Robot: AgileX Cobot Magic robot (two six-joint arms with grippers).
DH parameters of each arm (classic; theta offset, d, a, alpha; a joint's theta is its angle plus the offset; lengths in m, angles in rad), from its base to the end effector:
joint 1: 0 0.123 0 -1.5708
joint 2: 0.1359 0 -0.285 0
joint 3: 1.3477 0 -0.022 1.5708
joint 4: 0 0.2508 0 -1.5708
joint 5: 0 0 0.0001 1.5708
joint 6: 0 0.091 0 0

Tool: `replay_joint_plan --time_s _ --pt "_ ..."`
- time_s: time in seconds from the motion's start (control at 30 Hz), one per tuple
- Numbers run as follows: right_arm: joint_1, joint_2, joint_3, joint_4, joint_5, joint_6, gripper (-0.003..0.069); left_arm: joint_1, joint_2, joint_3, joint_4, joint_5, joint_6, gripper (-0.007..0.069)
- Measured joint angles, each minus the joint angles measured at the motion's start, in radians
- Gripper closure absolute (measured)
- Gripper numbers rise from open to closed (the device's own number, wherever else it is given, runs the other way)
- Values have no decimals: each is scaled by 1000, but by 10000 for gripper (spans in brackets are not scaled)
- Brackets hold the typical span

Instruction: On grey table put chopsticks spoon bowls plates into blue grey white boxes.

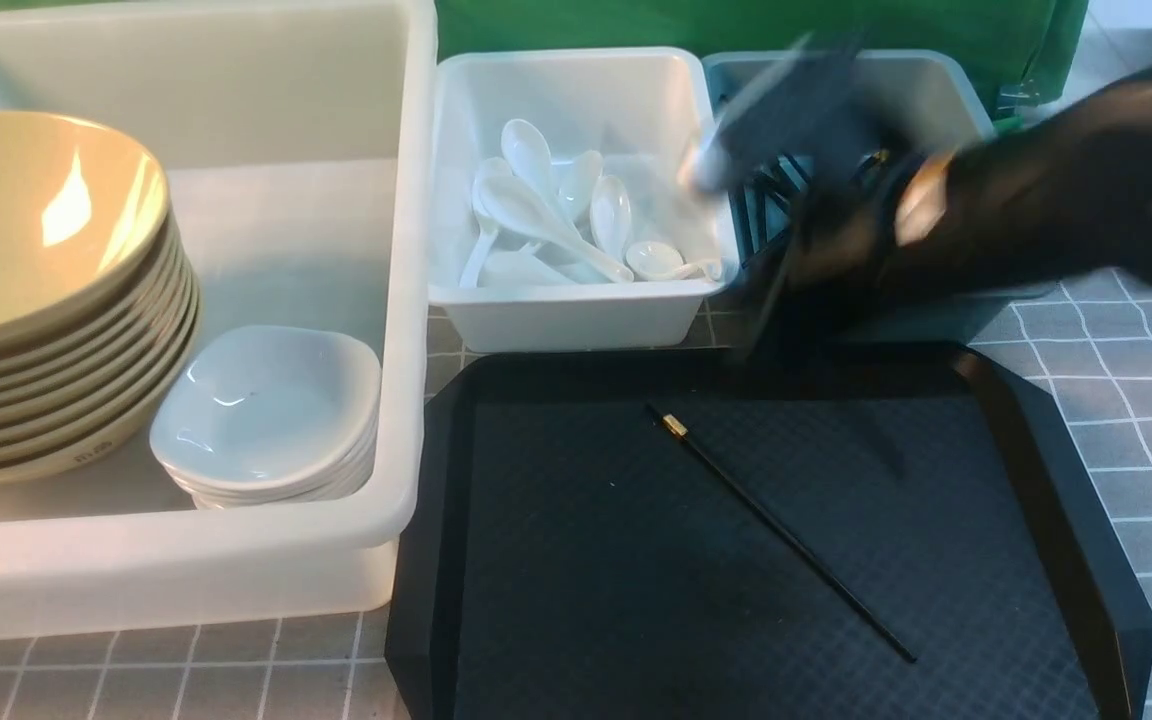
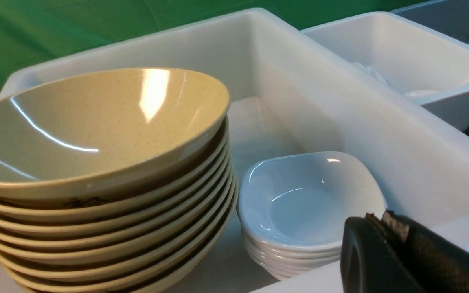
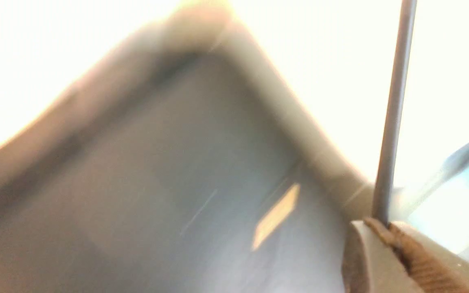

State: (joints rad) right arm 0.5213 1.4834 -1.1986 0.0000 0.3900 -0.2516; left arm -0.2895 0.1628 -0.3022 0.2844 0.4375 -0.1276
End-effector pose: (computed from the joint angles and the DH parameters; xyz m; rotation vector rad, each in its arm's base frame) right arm 0.2946 0.1692 0.3295 -0.8151 2.0030 0.1557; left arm 0.0565 -0.0055 0.2670 0.2836 1.7418 -0.0096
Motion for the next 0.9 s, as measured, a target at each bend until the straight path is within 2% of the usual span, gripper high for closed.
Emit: replay_joint_plan --time_s 0.07,0.1,0.17,0.23,0.37,0.43,0.47,0.63,0.7,0.77,0.9 --pt "-71 10 -1 -12 -280 11 605 0 0 0 0 0 0 633" --pt "-77 13 -1 -13 -280 11 605 0 0 0 0 0 0 633" --pt "-142 74 -36 -15 -465 56 594 0 0 0 0 0 0 633" --pt "-176 133 -79 -15 -480 96 571 0 0 0 0 0 0 633" --pt "-236 278 -240 -18 -217 185 418 0 0 0 1 0 0 633" --pt "-238 305 -303 -19 -20 199 353 0 0 0 1 0 0 633" --pt "-234 308 -339 -16 129 203 315 0 0 0 1 0 0 633" --pt "-169 291 -366 -6 526 192 286 0 0 0 4 0 0 633" --pt "-136 286 -321 0 566 176 288 0 0 0 5 0 0 633" --pt "-51 284 -178 7 584 165 297 0 0 0 5 0 0 633" --pt "35 299 -7 10 476 146 302 0 0 0 7 0 0 633"
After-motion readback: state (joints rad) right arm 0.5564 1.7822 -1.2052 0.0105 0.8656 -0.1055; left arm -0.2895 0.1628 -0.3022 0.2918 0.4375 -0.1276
